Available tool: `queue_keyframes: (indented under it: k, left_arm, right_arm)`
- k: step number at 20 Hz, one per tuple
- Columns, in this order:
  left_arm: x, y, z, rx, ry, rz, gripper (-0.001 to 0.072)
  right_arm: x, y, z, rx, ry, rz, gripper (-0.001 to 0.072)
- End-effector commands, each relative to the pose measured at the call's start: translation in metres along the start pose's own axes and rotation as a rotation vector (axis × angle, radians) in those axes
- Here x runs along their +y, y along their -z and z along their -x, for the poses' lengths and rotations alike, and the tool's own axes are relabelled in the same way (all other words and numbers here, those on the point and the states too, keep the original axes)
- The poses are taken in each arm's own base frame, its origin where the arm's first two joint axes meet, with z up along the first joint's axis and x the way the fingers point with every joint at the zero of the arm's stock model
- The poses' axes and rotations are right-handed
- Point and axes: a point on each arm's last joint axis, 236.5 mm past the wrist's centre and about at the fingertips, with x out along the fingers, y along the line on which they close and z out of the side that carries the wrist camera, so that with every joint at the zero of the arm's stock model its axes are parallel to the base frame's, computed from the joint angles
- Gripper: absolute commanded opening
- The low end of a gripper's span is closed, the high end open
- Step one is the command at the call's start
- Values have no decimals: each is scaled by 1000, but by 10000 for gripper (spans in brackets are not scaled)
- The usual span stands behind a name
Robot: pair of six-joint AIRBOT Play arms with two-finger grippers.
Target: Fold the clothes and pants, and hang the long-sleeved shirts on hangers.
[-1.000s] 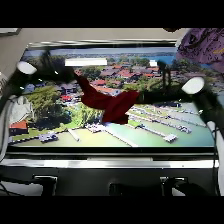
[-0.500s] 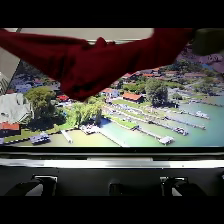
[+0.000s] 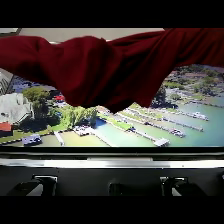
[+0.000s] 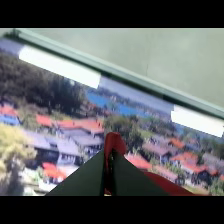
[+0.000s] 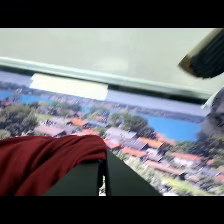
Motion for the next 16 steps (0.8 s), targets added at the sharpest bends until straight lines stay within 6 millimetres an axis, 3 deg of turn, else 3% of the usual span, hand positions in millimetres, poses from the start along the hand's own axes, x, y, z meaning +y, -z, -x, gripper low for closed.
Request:
queue_keyframes:
  k: [1, 4, 6, 8, 10, 13, 16]
  left_arm:
    - [9, 65, -72, 239, -33, 26, 15]
    - [41, 153, -159, 459, -134, 68, 16]
    - [61, 211, -205, 567, -189, 98, 17]
    - [79, 265, -243, 656, -228, 121, 17]
    - [92, 308, -271, 739, -259, 131, 17]
    - [103, 343, -294, 798, -283, 142, 17]
    - [102, 342, -300, 778, -271, 149, 17]
  right_arm:
    - [16, 47, -75, 183, -91, -99, 26]
    - [39, 133, -171, 433, -203, -195, 26]
    - [51, 198, -229, 579, -247, -273, 27]
    - [60, 257, -275, 682, -271, -359, 26]
    - [63, 304, -311, 741, -251, -464, 26]
    - [60, 340, -341, 760, -186, -602, 27]
    - [45, 335, -345, 744, -143, -674, 57]
